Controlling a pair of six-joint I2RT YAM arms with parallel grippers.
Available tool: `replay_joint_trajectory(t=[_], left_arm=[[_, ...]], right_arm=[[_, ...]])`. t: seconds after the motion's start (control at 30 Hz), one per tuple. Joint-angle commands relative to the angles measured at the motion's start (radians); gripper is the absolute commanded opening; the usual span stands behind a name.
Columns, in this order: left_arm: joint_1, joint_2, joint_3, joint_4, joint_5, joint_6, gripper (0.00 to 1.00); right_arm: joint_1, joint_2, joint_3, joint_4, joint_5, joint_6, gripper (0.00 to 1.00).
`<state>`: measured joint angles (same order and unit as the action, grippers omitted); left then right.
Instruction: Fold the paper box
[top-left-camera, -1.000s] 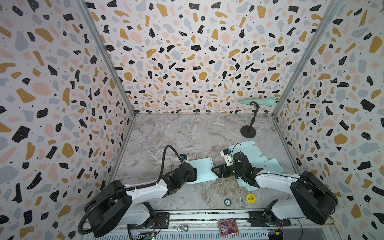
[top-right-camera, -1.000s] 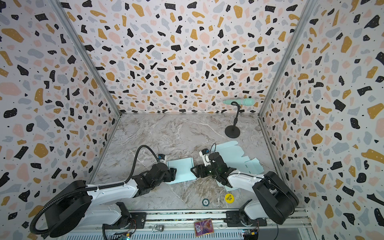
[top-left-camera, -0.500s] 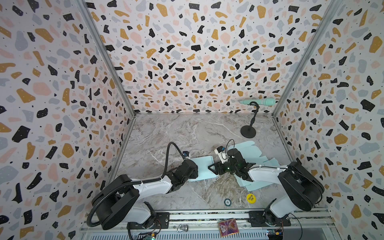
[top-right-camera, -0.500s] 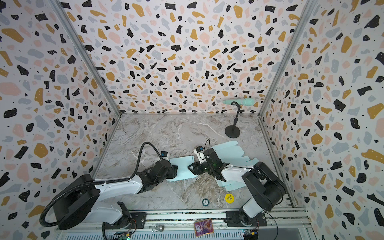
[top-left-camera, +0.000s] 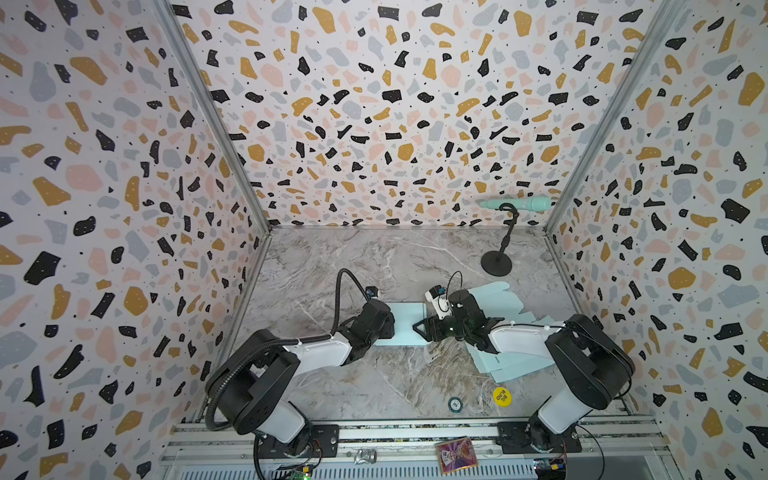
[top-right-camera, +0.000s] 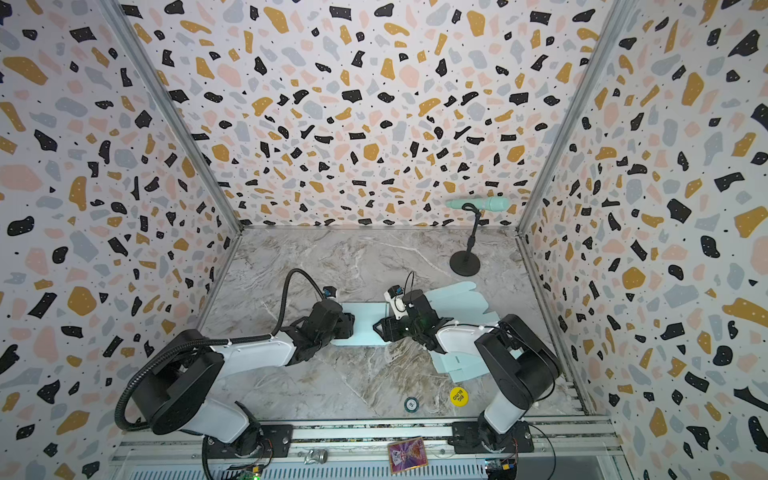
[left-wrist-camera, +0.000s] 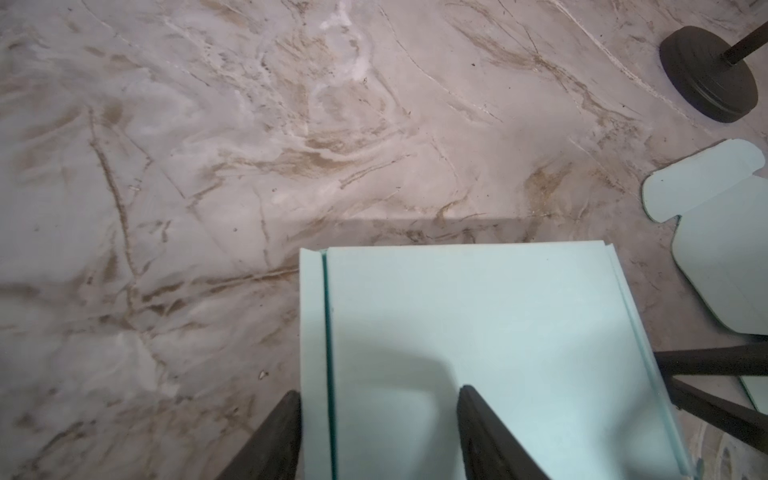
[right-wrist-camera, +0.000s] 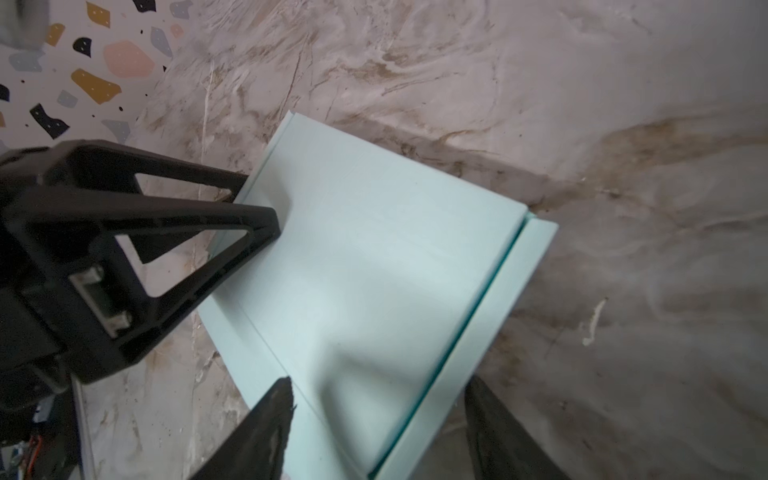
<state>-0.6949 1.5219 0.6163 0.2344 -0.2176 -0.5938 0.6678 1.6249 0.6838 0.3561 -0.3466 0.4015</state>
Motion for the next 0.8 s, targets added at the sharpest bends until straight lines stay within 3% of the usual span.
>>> replay_joint_trajectory(t=[0.0, 0.13, 0.23, 0.5, 0.77], left_arm=[[0.012, -0.005, 0.001, -0.005, 0.029, 0.028, 0.68], [0.037, -0.084, -0.005, -0.077, -0.003, 0.049, 0.83], [0.037, -0.159, -0.017, -0.15, -0.023, 0.065, 0.88], [-0.043, -0.352, -0.146, -0.194, 0.017, -0.048, 0.83], [-0.082, -0.323, -0.192, -0.107, 0.037, -0.105, 0.79]], right_arm=[[-0.003, -0.056, 0.016, -0.048, 0.034, -0.006, 0.75], [-0.002, -0.129, -0.001, -0.105, 0.077, -0.009, 0.83], [0.01, -0.186, -0.026, -0.147, 0.114, -0.007, 0.85], [0.088, -0.268, -0.048, -0.25, 0.193, -0.002, 0.84], [0.103, -0.256, -0.075, -0.203, 0.173, 0.024, 0.84]])
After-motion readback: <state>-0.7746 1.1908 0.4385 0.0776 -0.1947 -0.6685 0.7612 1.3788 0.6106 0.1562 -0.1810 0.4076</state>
